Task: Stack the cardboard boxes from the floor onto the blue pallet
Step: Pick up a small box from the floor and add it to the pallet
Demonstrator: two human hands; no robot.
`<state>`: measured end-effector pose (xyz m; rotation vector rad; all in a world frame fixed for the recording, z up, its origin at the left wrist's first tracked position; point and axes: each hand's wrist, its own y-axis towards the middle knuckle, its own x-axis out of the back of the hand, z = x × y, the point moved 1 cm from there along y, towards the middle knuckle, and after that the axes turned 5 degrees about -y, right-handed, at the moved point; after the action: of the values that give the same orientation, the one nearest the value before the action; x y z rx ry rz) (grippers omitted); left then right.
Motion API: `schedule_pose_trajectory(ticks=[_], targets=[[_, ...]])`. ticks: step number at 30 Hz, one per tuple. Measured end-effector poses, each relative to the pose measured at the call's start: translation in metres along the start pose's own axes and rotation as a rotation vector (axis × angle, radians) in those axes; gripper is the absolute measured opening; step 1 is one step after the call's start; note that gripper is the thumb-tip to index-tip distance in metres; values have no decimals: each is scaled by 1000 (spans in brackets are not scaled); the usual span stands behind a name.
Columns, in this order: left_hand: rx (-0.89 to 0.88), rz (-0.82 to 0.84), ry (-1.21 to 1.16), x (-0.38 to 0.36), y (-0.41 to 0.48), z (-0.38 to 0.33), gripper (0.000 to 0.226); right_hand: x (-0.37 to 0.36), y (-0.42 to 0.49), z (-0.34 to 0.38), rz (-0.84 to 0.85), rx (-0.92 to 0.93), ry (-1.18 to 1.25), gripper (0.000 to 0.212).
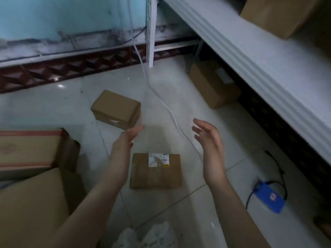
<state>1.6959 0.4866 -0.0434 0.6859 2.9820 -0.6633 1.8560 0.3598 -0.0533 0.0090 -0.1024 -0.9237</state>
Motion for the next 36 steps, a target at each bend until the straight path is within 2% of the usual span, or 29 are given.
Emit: schedule_pose_trajectory(ticks=[3, 7, 11, 18, 26, 31, 36], targets=[[32, -9, 22, -1, 30, 54, 42, -2, -1, -69, 21, -49, -19, 33], [55, -89, 91, 3, 53, 103, 35, -3, -12, -133, 14, -104, -9, 31], [201, -173, 58, 4, 53, 131, 22, -11, -23, -162, 3, -160, 18, 29], [101, -196, 86, 2, 46, 143, 36, -17, -33, -168, 49, -258, 35, 37], [-2, -150, 130, 6, 34, 130, 35, -15, -40, -160, 45, -199, 44, 39], [-66, -189, 89, 14, 26, 118, 36, -21, -36, -137, 68, -116, 16, 39], [-158, -227, 59, 26, 14, 90, 44, -34, -32, -105, 42, -115, 3, 49]])
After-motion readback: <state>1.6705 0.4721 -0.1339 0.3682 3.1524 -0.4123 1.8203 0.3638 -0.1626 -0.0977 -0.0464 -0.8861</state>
